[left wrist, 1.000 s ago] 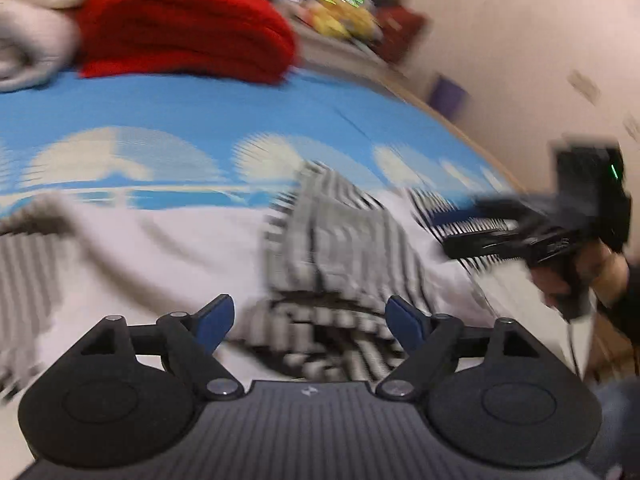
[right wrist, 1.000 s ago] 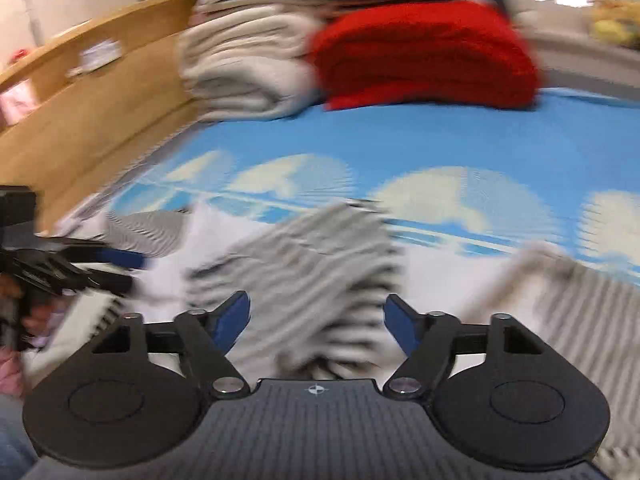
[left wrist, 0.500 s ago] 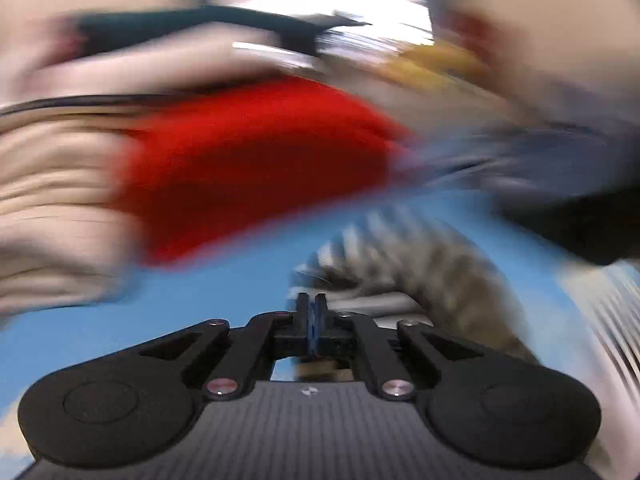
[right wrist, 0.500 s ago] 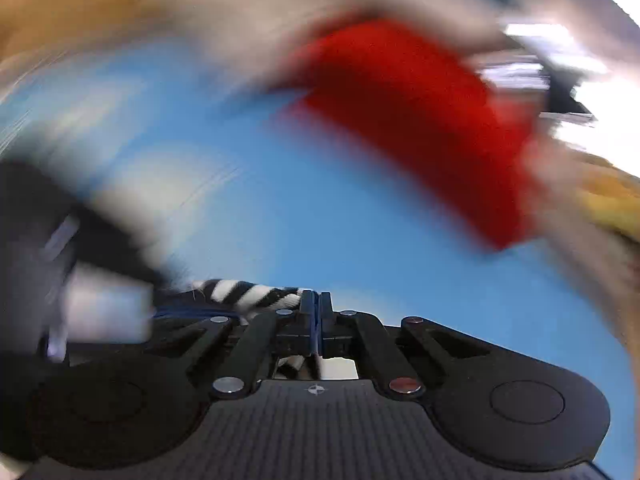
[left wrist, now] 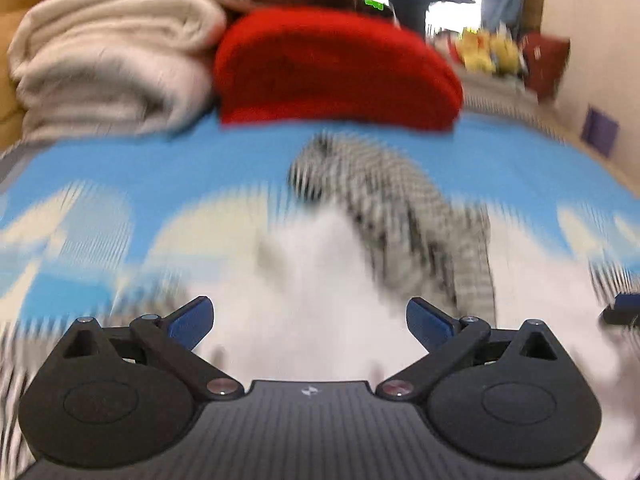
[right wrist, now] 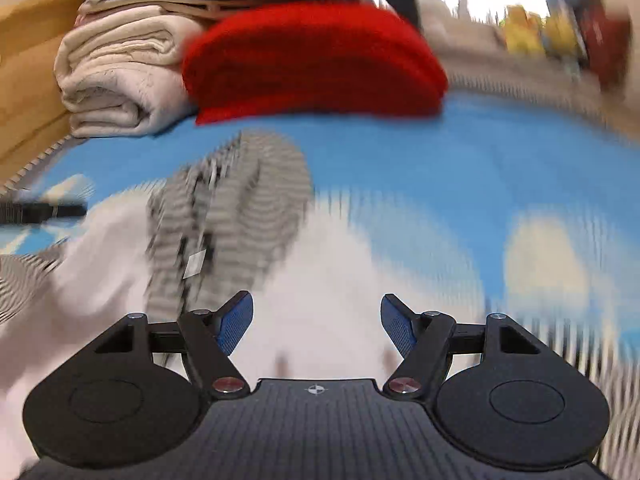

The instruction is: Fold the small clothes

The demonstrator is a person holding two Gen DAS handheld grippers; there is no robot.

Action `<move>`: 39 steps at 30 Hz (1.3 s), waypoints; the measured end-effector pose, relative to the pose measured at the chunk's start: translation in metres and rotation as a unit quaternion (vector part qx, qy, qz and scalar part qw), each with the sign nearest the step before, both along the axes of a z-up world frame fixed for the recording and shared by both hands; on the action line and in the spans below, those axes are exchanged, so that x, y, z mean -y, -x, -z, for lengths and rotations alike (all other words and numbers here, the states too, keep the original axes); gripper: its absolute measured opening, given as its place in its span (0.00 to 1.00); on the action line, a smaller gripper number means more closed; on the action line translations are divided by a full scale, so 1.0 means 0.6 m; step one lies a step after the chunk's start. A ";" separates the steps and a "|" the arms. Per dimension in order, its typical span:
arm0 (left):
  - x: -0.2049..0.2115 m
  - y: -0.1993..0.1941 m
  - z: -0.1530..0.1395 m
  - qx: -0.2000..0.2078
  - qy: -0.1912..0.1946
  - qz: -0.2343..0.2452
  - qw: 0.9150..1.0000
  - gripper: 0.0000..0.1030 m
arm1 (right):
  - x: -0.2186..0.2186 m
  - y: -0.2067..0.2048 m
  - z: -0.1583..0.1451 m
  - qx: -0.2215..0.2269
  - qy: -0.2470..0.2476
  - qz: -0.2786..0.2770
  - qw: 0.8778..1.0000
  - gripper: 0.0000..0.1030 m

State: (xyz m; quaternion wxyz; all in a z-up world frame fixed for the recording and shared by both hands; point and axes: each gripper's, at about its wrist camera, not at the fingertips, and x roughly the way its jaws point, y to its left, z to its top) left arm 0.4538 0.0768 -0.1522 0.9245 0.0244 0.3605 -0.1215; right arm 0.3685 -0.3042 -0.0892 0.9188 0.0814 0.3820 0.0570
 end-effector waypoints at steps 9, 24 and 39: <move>-0.092 0.360 -0.042 -0.068 0.005 -0.014 0.998 1.00 | 0.006 0.370 -0.117 -0.004 -0.049 0.008 0.999 0.71; -0.110 0.490 -0.003 -0.175 0.091 -0.045 0.979 1.00 | 0.039 0.538 -0.020 -0.054 -0.033 0.163 0.985 0.83; -0.094 0.478 0.001 -0.184 0.097 -0.040 0.977 0.15 | -0.020 0.546 0.027 -0.057 0.010 0.031 0.998 0.18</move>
